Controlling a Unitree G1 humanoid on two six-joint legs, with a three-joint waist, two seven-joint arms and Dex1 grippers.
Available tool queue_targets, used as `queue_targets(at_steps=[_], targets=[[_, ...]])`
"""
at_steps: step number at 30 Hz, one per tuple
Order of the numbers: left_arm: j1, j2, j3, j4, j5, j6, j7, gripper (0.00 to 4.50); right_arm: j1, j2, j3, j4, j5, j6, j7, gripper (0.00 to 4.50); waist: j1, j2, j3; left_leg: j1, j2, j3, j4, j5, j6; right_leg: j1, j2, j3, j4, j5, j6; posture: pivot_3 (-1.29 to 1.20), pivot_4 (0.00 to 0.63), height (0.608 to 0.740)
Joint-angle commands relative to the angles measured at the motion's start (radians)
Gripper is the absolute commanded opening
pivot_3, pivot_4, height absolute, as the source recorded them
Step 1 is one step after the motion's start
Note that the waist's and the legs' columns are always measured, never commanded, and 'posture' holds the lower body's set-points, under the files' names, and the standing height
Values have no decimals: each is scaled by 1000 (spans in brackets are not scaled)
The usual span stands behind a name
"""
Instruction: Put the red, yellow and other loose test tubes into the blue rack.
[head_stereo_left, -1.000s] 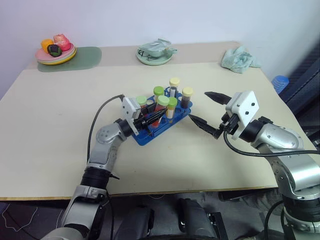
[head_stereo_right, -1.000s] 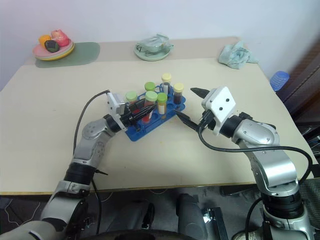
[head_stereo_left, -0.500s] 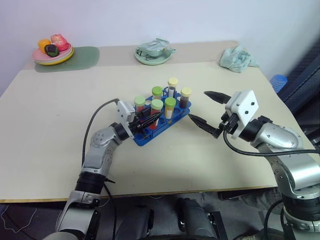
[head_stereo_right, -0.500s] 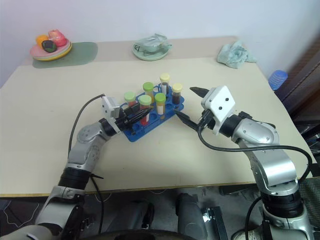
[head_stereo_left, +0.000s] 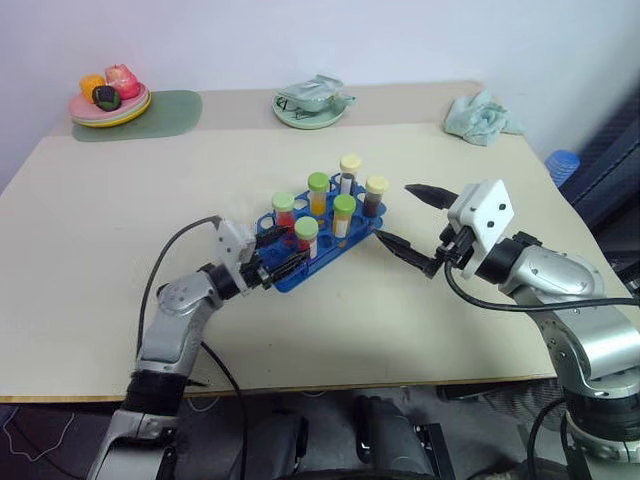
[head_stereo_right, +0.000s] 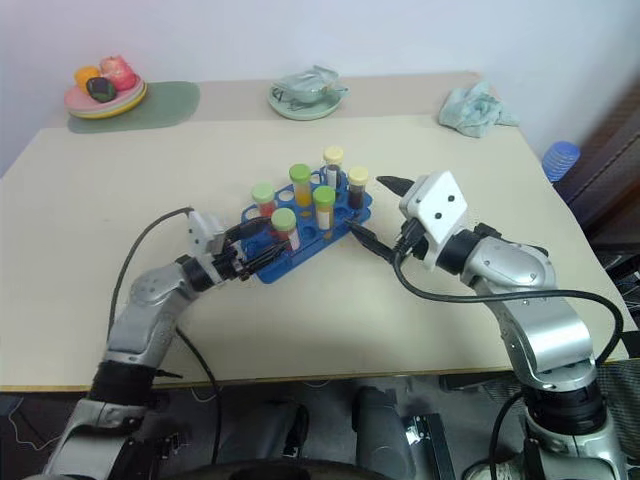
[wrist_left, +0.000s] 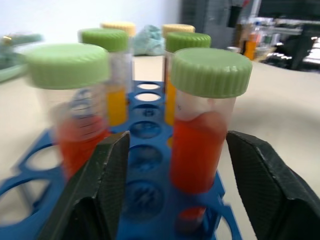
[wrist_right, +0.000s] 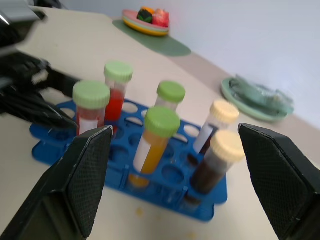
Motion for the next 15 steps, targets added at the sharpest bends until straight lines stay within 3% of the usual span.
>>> queue_targets(at_steps=[1,4,8,15], targets=[[59,35,81,-82,-83,27,-17,3210,45,-16,-56,-54,31,-2,10,4125,1,0,0,0,0,0,0,0,0,0,0,0,0,0,0,0,150,740],[123,82,143,-125,-121,56,-26,3210,104,-25,-91,-64,42,3,15,4125,0,0,0,0,0,0,0,0,1,0,0,0,0,0,0,0,150,740],[270,219,262,-186,-174,52,-140,3210,212,-45,-187,-92,73,36,17,4125,-2,2,1,0,1,0,0,-3,4,0,1,0,0,0,0,0,150,740],[362,301,334,-225,-219,100,-185,3210,317,-75,-296,-110,121,48,42,4125,2,3,2,1,1,0,0,-6,8,3,0,0,-3,-1,0,0,150,740]])
